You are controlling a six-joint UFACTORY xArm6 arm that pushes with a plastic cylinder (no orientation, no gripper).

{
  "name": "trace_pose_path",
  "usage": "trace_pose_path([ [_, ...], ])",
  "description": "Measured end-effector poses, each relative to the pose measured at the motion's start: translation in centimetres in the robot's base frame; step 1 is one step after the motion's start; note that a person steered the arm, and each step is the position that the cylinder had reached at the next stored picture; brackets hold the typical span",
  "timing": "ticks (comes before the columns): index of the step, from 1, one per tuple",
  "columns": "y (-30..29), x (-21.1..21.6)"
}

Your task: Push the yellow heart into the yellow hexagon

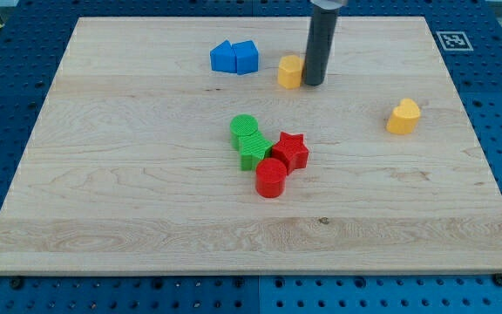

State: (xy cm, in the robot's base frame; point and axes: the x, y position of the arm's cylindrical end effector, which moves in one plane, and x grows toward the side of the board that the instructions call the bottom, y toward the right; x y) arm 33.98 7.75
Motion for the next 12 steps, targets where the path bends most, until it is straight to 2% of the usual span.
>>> trace_pose_path([
  [1, -1.3, 0.9],
  [2, 0.6, 6.3],
  [4, 10.7, 11.8],
  [5, 11.6, 13.6],
  [8, 15.0, 11.5],
  [10, 14.7, 8.3],
  [12, 12.2, 8.0],
])
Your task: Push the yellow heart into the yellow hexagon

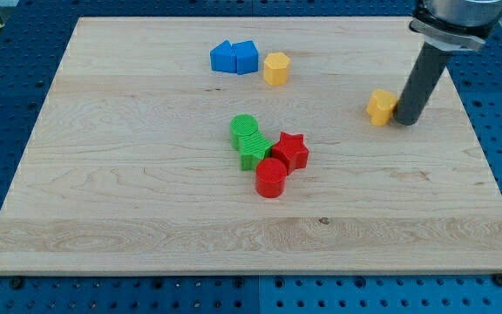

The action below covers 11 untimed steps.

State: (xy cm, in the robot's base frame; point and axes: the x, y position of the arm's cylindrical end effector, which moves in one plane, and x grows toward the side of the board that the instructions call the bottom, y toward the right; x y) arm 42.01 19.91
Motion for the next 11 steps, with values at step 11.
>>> trace_pose_path([
  [11, -22.0, -6.8],
])
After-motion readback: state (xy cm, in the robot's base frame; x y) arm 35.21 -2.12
